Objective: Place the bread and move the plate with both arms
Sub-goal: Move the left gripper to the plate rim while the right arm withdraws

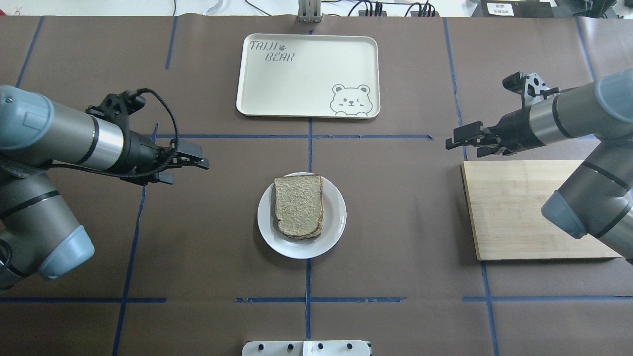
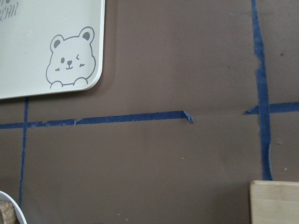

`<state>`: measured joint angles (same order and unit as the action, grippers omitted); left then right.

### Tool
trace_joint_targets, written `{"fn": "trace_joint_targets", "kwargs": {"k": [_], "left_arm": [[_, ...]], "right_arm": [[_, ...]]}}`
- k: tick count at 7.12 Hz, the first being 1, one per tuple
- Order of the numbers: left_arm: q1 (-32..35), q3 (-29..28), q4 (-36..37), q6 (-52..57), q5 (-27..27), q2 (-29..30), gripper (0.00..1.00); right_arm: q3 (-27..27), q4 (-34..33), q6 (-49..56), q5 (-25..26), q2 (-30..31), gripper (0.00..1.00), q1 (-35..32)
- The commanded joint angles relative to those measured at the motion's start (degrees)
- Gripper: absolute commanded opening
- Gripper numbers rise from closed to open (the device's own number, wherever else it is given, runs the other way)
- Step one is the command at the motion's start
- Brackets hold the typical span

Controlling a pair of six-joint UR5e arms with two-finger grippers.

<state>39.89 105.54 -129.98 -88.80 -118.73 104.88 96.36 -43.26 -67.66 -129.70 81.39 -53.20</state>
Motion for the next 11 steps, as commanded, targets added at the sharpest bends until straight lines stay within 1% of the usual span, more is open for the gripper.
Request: {"fn": "trace_joint_targets", "kwargs": {"k": [1, 2, 3, 4, 5, 6, 8, 9, 10, 11], "left_arm": [[-4.02, -5.40, -16.27, -11.43, 7.34, 0.85, 1.00], [-6.21, -9.53, -24.53, -13.40, 12.34, 0.85, 1.00], [-8.49, -11.13, -26.97, -13.59, 15.43, 0.94, 0.97], [-10.08, -12.28, -27.34, -13.68, 17.38, 2.50, 0.93], [-12.01, -13.60, -30.82, -13.95, 21.92, 3.22, 0.92], [-13.51, -17.00, -35.21, -13.77, 25.45, 3.22, 0.89], [-15.53, -21.85, -43.91, -13.95, 29.07, 3.40, 0.85], [-16.50, -23.44, -45.26, -13.95, 29.26, 3.92, 0.76], [-17.12, -23.80, -45.19, -13.95, 29.26, 4.88, 0.64], [-17.82, -24.50, -45.36, -13.95, 29.35, 4.89, 0.59]], "right_arm": [[0.05, -1.04, 9.70, -7.20, 3.84, 0.99, -7.77], [0.05, -0.95, 11.40, -10.10, 4.99, 0.99, -10.49], [0.92, -0.95, 13.24, -11.26, 6.40, 0.99, -11.74], [1.46, -1.04, 13.26, -11.27, 6.85, 0.99, -11.67], [1.55, -1.04, 13.26, -10.84, 6.76, 0.99, -10.71], [1.55, -1.04, 13.26, -10.66, 6.76, 0.99, -10.61], [1.64, -1.12, 13.26, -10.66, 6.85, 0.99, -10.26], [1.64, -1.12, 13.17, -10.66, 6.85, 0.99, -10.08], [1.64, -1.12, 13.17, -10.66, 6.85, 0.99, -10.00], [1.64, -1.12, 13.17, -10.66, 6.94, 0.99, -10.00]]}}
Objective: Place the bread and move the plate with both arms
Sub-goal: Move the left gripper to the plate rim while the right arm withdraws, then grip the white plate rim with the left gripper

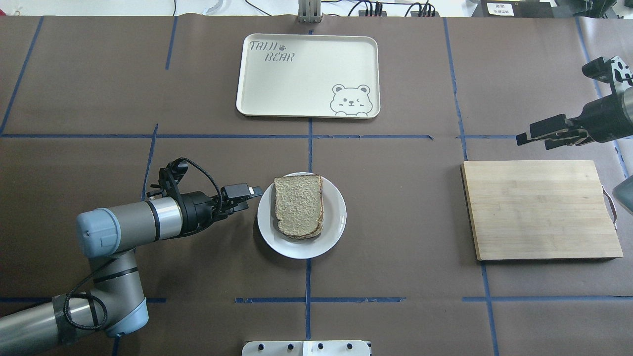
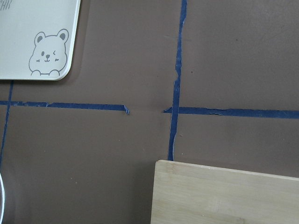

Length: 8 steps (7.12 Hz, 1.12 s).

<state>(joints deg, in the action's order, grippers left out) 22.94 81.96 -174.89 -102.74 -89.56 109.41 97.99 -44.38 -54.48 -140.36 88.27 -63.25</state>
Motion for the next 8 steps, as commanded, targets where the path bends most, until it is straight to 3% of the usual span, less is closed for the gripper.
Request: {"fn": "trace_joint_targets", "kwargs": {"k": [1, 2, 6, 8], "left_arm": [[-1.14, -1.01, -0.80, 0.00, 0.35, 0.45, 0.56], [-1.67, -1.71, -0.98, 0.00, 0.35, 0.54, 0.51], [-3.16, -3.73, -1.68, 0.00, 0.44, 2.47, 0.51], [-3.60, -3.82, -1.77, 0.00, 0.44, 2.83, 0.41]], "right_arm": [[0.00, 0.00, -0.01, 0.00, 0.06, 0.99, 0.06], [0.44, 0.00, -0.01, 0.00, 0.06, 0.99, -0.03], [1.14, 0.00, -0.01, -0.08, 0.94, 0.99, 0.06], [1.67, 0.08, -0.01, -0.09, 1.47, 0.99, 0.06]]}}
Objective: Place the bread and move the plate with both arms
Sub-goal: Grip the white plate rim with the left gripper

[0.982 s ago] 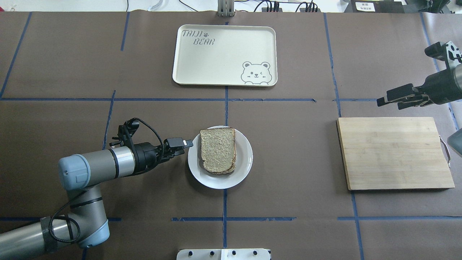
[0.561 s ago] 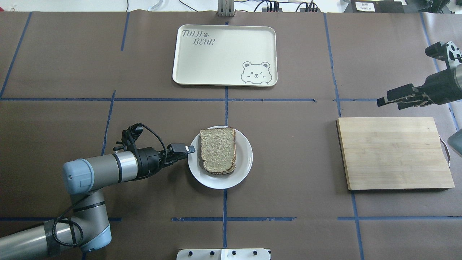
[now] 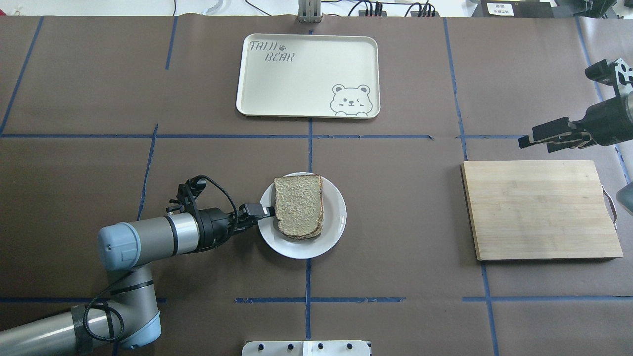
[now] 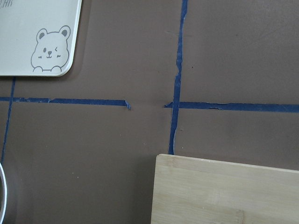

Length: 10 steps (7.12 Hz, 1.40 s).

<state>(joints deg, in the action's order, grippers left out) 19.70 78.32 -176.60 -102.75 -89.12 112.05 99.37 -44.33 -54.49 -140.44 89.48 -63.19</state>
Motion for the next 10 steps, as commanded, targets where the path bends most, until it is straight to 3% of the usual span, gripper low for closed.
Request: {"fn": "trace_joint_targets", "kwargs": {"k": [1, 3, 6, 10], "left_arm": [[-0.45, -0.54, -0.06, 0.00, 0.00, 0.27, 0.39], [-0.54, -0.71, -0.06, 0.00, 0.00, 0.27, 0.34], [-0.81, -0.54, -2.84, -0.09, -0.08, 0.18, 0.01], [2.42, 0.16, -5.07, -4.57, 0.09, 2.11, 0.00]], "right_arm": [[0.30, -0.06, 0.00, -0.01, 0.25, 0.99, -0.09], [0.30, 0.03, 0.00, -0.01, 0.25, 0.99, 0.00], [0.30, 0.03, 0.00, -0.10, 0.25, 0.99, 0.09], [0.47, 0.03, 0.00, -0.45, 0.25, 0.99, -0.26]]}}
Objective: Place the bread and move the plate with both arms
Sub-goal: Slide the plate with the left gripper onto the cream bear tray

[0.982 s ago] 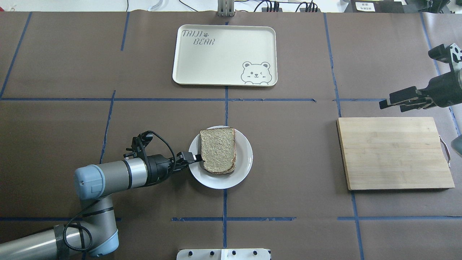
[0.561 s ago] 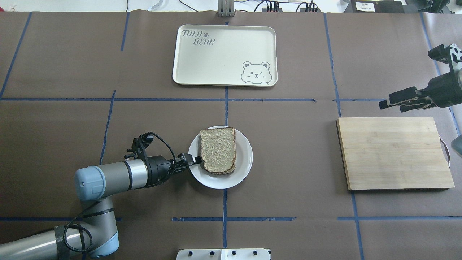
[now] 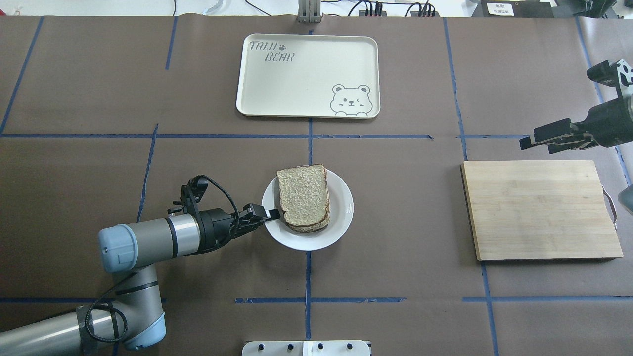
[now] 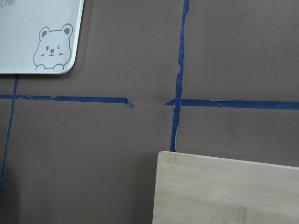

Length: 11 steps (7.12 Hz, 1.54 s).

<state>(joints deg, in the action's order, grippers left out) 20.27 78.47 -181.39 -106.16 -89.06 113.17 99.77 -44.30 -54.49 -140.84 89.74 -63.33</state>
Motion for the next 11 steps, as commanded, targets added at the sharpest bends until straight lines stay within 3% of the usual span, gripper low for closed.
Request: {"fn": "trace_joint_targets", "kwargs": {"k": [1, 3, 7, 9, 11], "left_arm": [[5.01, -0.07, -0.10, -2.19, -0.06, 1.44, 0.00], [11.26, -5.57, 1.30, -5.02, -0.15, 5.99, 0.00], [16.46, -34.72, 1.92, -5.54, -0.15, 26.53, 0.00], [17.08, -42.66, 2.18, -5.89, -0.23, 31.22, 0.00], [17.26, -46.20, 3.66, -5.81, -0.23, 33.25, 0.00]], "right_arm": [[0.07, 0.00, 0.00, -0.05, 0.09, 0.99, -0.13], [0.86, 0.26, 0.09, -0.23, 1.49, 0.99, -0.74], [4.81, 0.26, 0.00, -0.23, 5.71, 0.99, -1.01], [4.82, 0.26, 0.09, -0.23, 5.89, 0.99, -1.01], [4.82, 0.26, 0.00, -0.14, 6.24, 0.99, -0.83]]}}
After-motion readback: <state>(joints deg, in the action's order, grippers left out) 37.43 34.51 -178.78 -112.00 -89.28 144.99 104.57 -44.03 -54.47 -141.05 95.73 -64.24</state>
